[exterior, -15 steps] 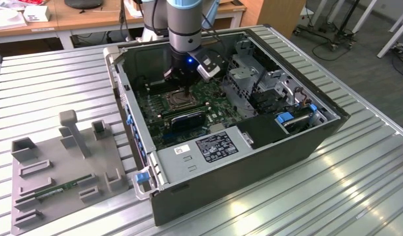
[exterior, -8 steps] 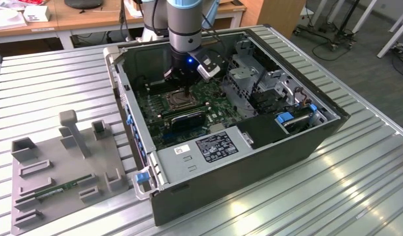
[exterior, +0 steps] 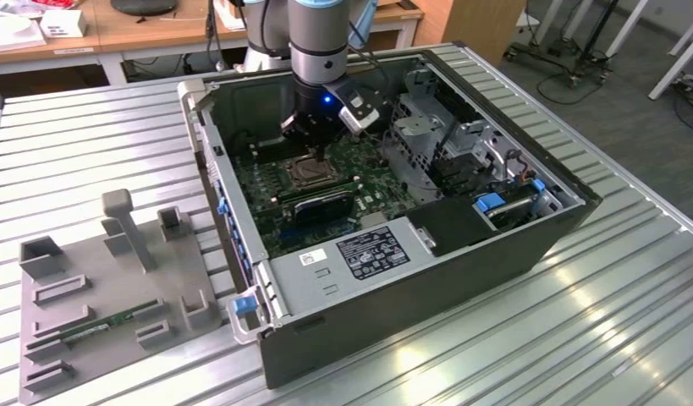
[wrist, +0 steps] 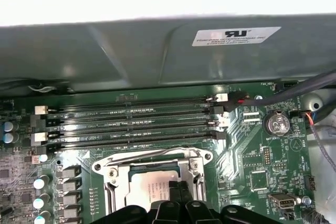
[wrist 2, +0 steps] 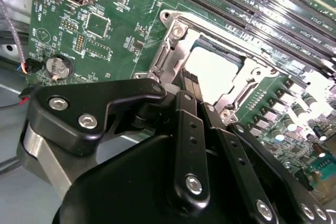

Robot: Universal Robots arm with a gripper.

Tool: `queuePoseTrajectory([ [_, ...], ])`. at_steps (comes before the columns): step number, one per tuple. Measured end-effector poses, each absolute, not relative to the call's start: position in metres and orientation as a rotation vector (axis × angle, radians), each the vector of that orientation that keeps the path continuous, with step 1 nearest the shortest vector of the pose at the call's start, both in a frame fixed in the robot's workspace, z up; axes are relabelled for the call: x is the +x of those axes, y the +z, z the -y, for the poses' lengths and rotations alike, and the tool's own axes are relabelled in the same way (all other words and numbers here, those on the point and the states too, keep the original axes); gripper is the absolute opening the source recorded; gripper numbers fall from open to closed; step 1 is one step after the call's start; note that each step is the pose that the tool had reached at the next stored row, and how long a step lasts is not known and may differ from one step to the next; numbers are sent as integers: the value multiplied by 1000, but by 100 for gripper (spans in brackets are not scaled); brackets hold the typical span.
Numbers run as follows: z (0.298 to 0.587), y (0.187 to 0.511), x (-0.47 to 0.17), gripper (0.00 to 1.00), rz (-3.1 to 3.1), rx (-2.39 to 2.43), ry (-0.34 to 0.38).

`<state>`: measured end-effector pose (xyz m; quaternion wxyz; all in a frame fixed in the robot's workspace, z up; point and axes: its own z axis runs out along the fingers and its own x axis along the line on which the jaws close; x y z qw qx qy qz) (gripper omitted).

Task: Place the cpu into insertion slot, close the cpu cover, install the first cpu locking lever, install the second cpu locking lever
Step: 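Install the first cpu locking lever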

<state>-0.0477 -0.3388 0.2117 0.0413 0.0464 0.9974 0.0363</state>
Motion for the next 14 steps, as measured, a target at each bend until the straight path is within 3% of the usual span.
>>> queuePoseTrajectory([
  [14,342,213,-59,11,-3073,143,109],
])
